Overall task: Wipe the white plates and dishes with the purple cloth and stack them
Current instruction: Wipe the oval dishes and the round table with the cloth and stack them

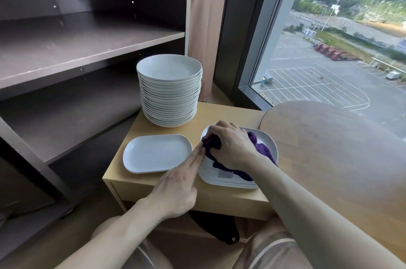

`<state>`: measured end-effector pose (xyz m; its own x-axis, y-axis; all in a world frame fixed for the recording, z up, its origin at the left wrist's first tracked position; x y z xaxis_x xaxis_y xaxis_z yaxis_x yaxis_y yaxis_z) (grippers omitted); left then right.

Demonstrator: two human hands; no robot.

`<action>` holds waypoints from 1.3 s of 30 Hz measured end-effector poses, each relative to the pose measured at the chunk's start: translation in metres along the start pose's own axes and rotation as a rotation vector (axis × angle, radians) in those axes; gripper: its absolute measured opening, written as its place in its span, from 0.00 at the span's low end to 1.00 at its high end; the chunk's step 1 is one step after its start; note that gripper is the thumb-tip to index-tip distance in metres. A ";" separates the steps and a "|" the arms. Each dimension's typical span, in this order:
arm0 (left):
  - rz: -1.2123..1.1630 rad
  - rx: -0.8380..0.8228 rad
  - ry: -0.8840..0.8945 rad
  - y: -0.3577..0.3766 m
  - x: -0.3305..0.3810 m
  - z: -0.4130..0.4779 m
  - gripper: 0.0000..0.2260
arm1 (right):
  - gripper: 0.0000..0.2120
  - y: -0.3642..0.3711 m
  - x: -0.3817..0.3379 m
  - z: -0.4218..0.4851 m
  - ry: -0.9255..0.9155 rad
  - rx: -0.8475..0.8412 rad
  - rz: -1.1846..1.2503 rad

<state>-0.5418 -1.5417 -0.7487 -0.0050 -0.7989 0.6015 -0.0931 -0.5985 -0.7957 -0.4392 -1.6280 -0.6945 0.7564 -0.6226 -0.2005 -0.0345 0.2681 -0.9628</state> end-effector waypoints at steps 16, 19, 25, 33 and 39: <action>0.354 0.083 -0.025 0.012 -0.003 0.001 0.43 | 0.13 -0.017 0.041 -0.004 0.174 0.023 -0.329; 0.366 0.090 -0.039 0.013 -0.005 0.001 0.44 | 0.10 -0.028 0.061 -0.028 0.239 0.005 -0.356; 0.380 0.083 -0.045 0.020 -0.002 -0.001 0.46 | 0.09 -0.046 0.087 -0.072 0.308 -0.046 -0.445; 0.329 0.084 -0.027 0.021 -0.001 0.000 0.47 | 0.08 -0.040 0.066 -0.087 0.201 -0.100 -0.253; 0.223 0.051 -0.020 0.023 0.000 0.000 0.44 | 0.08 -0.028 0.031 -0.064 0.054 -0.076 -0.106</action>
<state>-0.5443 -1.5549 -0.7670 0.0003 -0.9125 0.4092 -0.0412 -0.4089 -0.9117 -0.4567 -1.7019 -0.6852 0.7224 -0.6836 -0.1040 -0.0067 0.1435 -0.9896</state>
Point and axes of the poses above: each hand's wrist, its own z-axis towards the middle knuckle, its own y-axis out of the palm, x = y × z, the point moved 10 cm from there along z, towards the middle knuckle, and after that the axes turned 15 degrees about -y, right-handed, at the moved point
